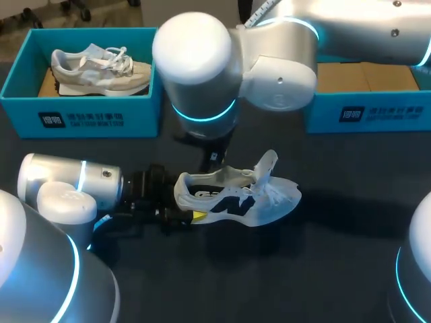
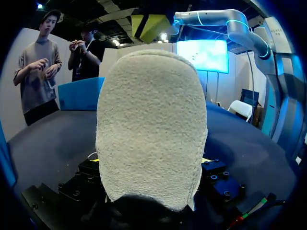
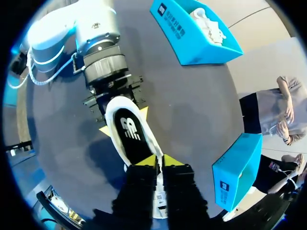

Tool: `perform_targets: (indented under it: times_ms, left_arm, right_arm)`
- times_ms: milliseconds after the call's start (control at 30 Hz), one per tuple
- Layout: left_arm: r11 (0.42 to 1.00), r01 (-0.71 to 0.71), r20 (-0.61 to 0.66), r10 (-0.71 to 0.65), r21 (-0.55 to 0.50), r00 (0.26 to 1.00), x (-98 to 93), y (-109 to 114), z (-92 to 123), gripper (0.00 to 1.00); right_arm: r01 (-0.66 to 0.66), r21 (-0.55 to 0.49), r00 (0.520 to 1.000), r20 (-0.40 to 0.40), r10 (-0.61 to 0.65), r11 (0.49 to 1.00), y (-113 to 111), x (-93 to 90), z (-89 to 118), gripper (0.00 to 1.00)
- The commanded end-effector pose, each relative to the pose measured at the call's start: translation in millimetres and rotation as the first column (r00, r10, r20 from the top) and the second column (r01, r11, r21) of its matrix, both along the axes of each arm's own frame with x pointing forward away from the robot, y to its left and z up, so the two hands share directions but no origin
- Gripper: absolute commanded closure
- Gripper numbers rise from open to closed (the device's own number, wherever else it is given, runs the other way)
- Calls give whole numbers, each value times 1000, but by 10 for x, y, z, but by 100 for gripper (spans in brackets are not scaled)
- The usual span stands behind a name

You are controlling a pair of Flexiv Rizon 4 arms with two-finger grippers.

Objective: Take the shoe out of the shoebox, open the shoe tongue, remove and reinsert the insole, then place the shoe into the shoebox

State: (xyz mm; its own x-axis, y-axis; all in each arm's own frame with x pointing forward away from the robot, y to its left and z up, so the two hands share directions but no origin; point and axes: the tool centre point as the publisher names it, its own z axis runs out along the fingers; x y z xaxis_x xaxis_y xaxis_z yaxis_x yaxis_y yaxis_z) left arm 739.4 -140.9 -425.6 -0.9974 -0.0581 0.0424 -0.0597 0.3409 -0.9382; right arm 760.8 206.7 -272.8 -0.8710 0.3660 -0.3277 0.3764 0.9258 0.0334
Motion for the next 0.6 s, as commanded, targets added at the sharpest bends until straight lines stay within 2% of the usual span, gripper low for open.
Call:
perform_targets:
  times_ms: [33, 133, 200, 367, 400, 600]
  left_arm:
    - [1000, -1, -1, 1, 4, 1000, 101, -13, -177, 100]
    - [1000, -1, -1, 1, 4, 1000, 101, -13, -177, 100]
    - [1000, -1, -1, 1, 4, 1000, 101, -13, -177, 100]
    - [1000, -1, -1, 1, 4, 1000, 101, -13, -177, 100]
    - [1000, -1, -1, 1, 4, 1000, 101, -13, -177, 100]
    - [1000, -1, -1, 1, 4, 1000, 101, -13, -177, 100]
  right_arm:
    - [-4, 7, 1000, 0, 4, 1000, -35, -4, -3, 100]
    - [-4, 7, 1000, 0, 4, 1000, -35, -4, -3, 100]
    - [-140, 6, 990, 32, 140, 990, 12, -26, -38, 100]
    - [-338, -43, 940, -57, 335, 940, 68, -79, -122, 100]
    - [-333, -48, 941, -85, 328, 942, 66, -98, -155, 100]
    - [-384, -40, 917, -134, 376, 922, 48, -105, -339, 100]
